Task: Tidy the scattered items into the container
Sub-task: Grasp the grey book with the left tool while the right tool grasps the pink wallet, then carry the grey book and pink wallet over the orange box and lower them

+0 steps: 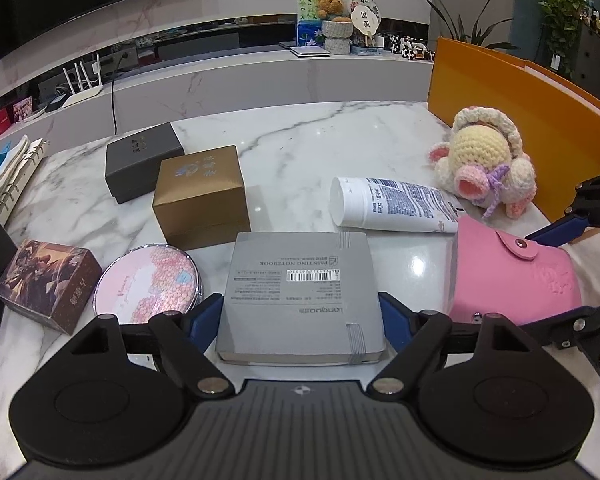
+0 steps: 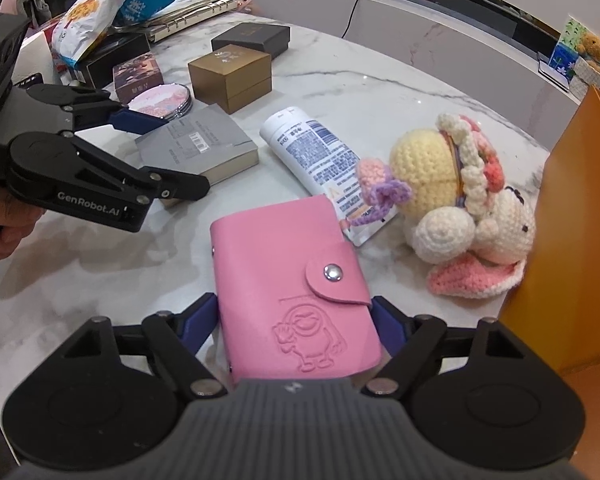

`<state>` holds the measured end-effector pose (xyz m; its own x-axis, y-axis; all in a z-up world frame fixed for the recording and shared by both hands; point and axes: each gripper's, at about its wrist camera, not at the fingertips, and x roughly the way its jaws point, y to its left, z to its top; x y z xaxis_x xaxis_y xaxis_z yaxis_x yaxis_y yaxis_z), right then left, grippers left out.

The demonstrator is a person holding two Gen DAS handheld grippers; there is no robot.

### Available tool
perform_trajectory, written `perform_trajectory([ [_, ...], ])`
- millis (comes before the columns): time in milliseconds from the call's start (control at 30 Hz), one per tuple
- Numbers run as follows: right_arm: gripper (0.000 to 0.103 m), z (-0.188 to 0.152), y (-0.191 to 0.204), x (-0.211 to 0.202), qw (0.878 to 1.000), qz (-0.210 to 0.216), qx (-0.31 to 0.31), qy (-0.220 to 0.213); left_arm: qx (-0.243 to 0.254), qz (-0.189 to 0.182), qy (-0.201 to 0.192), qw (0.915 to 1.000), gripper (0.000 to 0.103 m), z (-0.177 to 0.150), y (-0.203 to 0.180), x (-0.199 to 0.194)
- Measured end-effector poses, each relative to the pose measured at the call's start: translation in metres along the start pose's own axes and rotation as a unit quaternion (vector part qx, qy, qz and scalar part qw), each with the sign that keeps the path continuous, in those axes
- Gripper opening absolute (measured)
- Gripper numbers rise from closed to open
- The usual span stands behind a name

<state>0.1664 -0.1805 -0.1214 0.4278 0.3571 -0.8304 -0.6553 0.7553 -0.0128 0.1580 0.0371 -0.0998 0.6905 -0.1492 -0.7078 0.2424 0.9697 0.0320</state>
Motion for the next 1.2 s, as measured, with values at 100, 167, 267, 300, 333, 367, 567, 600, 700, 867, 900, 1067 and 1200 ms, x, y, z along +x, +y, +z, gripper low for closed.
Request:
perform_trajectory([
  [100,0.082,-0.001,-0.001,-0.002,1.0,-0.001,0.002,0.004,0.005,0.0,-0.003,1.0,0.095,-0.001,-0.001,-0.004],
  [167,0.082,-0.002,-0.002,-0.004,1.0,-0.004,0.003,0.006,0.005,-0.002,-0.005,1.0,0.095,0.0,-0.002,-0.007],
  [267,0.082,-0.002,-0.002,-0.008,1.0,-0.005,0.004,0.003,0.008,-0.003,-0.009,0.9999,0.095,0.001,-0.004,-0.012],
  [300,0.082,-0.002,-0.002,-0.01,1.0,-0.006,0.005,0.001,0.009,-0.003,-0.01,0.9999,0.095,0.002,-0.004,-0.013],
  [333,0.082,-0.002,-0.002,-0.012,1.0,-0.005,0.006,0.0,0.01,-0.004,-0.012,0.9999,0.095,0.003,-0.005,-0.015],
  [367,0.082,-0.002,-0.003,-0.014,1.0,-0.005,0.006,-0.002,0.011,-0.004,-0.015,0.9998,0.095,0.004,-0.005,-0.017],
  [567,0.081,0.0,-0.002,-0.029,1.0,-0.009,0.005,-0.011,0.01,-0.006,-0.027,0.9996,0.095,0.011,-0.009,-0.031],
  [600,0.081,0.001,-0.002,-0.033,1.0,-0.008,0.007,-0.014,0.012,-0.006,-0.028,0.9995,0.095,0.013,-0.01,-0.033],
  [700,0.081,0.005,0.0,-0.046,1.0,-0.012,0.006,-0.024,0.02,-0.007,-0.034,0.9992,0.095,0.019,-0.014,-0.04],
  [867,0.081,0.01,0.0,-0.075,0.999,-0.02,0.005,-0.045,0.027,-0.007,-0.049,0.9984,0.095,0.032,-0.02,-0.057],
  [900,0.081,0.011,0.0,-0.081,0.999,-0.022,0.005,-0.049,0.029,-0.007,-0.052,0.9982,0.095,0.035,-0.022,-0.06],
  [1067,0.081,0.013,-0.003,-0.111,0.997,-0.036,0.008,-0.062,0.05,-0.006,-0.069,0.9963,0.095,0.05,-0.031,-0.076],
  [1200,0.081,0.012,-0.009,-0.136,0.996,-0.048,0.009,-0.073,0.066,-0.008,-0.084,0.9942,0.095,0.066,-0.04,-0.089],
])
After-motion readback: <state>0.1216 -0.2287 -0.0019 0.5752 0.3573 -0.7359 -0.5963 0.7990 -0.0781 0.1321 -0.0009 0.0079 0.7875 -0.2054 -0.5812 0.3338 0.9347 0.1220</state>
